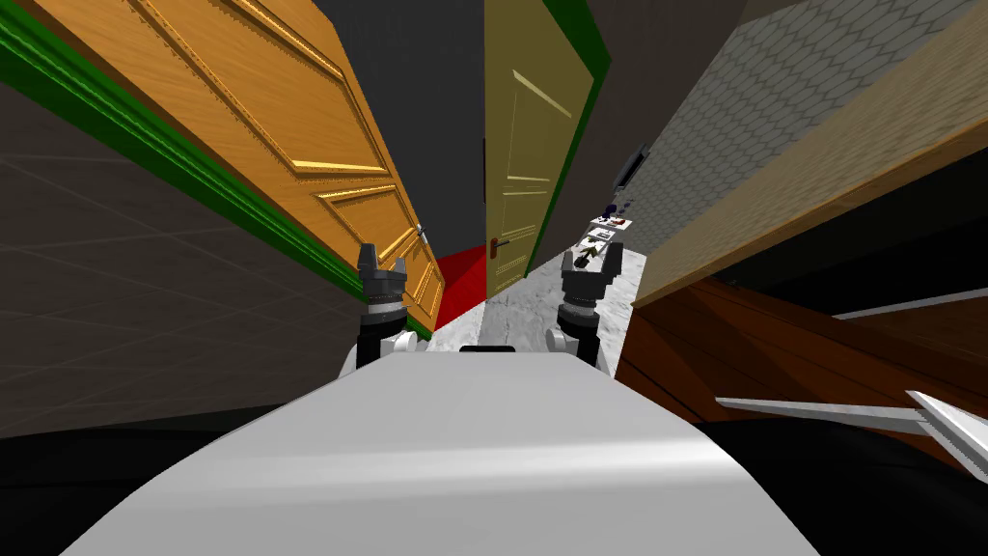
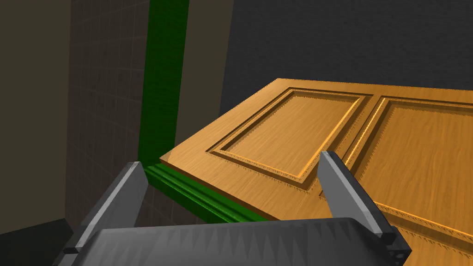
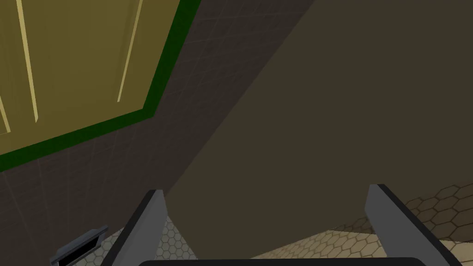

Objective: Push the door open

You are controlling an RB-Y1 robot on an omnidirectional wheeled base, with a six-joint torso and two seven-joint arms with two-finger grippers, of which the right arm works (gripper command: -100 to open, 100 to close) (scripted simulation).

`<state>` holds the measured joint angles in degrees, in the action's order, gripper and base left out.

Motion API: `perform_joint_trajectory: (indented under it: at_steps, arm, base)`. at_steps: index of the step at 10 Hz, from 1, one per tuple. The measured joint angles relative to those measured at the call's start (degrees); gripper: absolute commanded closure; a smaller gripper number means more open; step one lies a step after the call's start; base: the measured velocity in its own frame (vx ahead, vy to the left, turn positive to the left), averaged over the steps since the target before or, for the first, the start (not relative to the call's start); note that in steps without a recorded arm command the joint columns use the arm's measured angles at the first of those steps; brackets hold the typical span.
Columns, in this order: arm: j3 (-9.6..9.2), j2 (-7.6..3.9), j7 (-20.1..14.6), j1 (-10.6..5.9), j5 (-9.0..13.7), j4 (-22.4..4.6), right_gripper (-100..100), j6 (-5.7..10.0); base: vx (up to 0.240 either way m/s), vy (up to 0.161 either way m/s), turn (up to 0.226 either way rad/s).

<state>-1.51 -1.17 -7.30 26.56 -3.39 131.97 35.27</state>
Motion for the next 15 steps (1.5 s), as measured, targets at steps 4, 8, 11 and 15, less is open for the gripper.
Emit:
perform_joint_trajectory:
  at_steps: [4, 8, 11, 15]
  arm:
    - [-0.64, -0.70, -1.32, -3.22, -0.93, -5.40, -100, -0.18]
    - [-1.16, -1.54, -3.12, -6.97, -1.89, -11.75, -100, -0.20]
    - [-1.38, -2.08, -4.15, -9.32, -2.42, -16.10, -100, -0.09]
    - [-2.20, -2.47, -5.58, -12.91, -3.53, -22.16, -100, -0.12]
  base:
    - [0.049, -0.031, 0.030]
    - [0.062, -0.039, 0.031]
    - [0.046, -0.032, 0.030]
    - [0.051, -0.035, 0.028]
